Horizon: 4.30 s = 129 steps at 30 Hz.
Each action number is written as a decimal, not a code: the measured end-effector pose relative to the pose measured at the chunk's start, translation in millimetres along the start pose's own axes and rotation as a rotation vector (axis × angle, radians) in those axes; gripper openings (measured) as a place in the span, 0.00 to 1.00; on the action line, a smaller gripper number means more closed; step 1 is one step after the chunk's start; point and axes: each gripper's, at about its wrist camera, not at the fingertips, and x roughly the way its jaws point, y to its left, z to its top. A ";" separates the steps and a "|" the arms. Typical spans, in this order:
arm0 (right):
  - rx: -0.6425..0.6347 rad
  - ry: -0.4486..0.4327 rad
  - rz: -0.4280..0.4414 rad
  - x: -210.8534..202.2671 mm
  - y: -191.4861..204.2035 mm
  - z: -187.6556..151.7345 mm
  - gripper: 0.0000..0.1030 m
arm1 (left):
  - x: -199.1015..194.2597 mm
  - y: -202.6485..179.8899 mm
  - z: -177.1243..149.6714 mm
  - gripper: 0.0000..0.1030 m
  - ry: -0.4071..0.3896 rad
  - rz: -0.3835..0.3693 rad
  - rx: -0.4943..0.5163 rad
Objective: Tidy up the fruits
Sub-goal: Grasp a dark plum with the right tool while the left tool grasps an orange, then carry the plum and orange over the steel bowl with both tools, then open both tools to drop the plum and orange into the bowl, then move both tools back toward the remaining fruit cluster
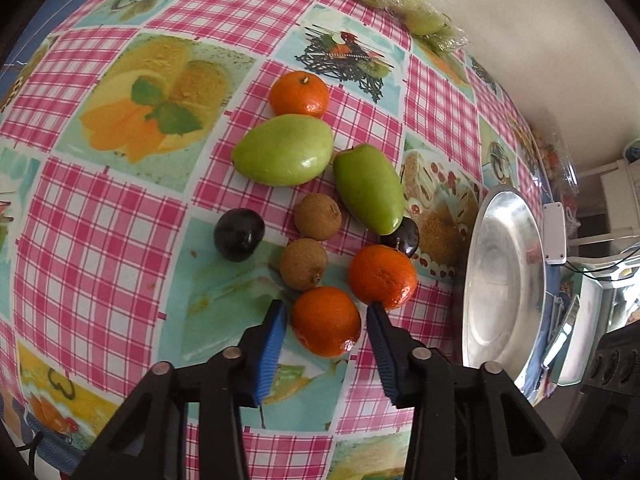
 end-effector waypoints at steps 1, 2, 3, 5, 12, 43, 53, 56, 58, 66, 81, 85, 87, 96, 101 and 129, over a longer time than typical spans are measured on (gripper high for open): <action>0.000 0.001 -0.001 0.0 0.2 -0.2 0.28 | -0.4 -0.4 0.3 0.38 -0.001 0.001 0.002; 0.001 0.003 -0.001 0.2 0.1 -0.2 0.28 | 0.0 -0.4 0.4 0.38 -0.001 0.002 0.002; 0.001 0.004 -0.001 0.6 0.3 0.8 0.28 | 0.2 -1.3 0.0 0.38 -0.002 0.001 0.002; 0.004 0.003 -0.003 0.7 -0.2 1.6 0.28 | -0.3 -1.0 -0.1 0.38 -0.005 0.001 0.002; 0.004 -0.005 0.005 -2.6 0.9 1.0 0.28 | -16.3 3.7 -1.1 0.38 -0.042 -0.015 0.006; 0.285 -0.217 -0.124 -77.2 -103.7 26.1 0.28 | -30.3 -102.6 -14.5 0.38 -0.177 -0.032 0.382; 0.342 -0.200 -0.184 -78.6 -132.8 24.9 0.28 | 2.8 -147.6 -25.9 0.38 -0.136 -0.042 0.485; 0.346 -0.171 -0.192 -69.9 -135.1 25.0 0.29 | 12.2 -148.0 -28.6 0.38 -0.114 -0.027 0.496; 0.345 -0.153 -0.195 -64.5 -135.1 24.8 0.29 | 17.1 -146.1 -28.9 0.38 -0.100 -0.017 0.492; 0.336 -0.126 -0.200 -55.0 -131.2 26.5 0.29 | 22.7 -141.8 -29.6 0.39 -0.083 -0.005 0.477; 0.337 -0.171 -0.190 -69.2 -128.1 28.2 0.32 | -2.1 -132.6 -21.7 0.54 -0.139 0.059 0.445; 0.330 -0.176 -0.188 -71.2 -126.7 28.7 0.36 | -6.4 -118.7 -12.8 0.60 -0.157 0.147 0.401; 0.326 -0.175 -0.188 -70.9 -125.8 29.1 0.53 | -9.1 -109.1 -8.6 0.65 -0.167 0.170 0.373; 0.254 -0.153 -0.198 -61.2 -113.5 35.7 0.70 | -12.2 -75.4 4.7 1.00 -0.196 0.218 0.247; 0.218 -0.159 -0.206 -58.4 -106.4 36.4 0.87 | -13.4 -65.3 9.7 1.00 -0.206 0.228 0.220; 0.013 -0.285 -0.155 -61.6 -59.0 36.0 1.00 | -46.9 -27.9 21.2 1.00 -0.342 0.179 0.218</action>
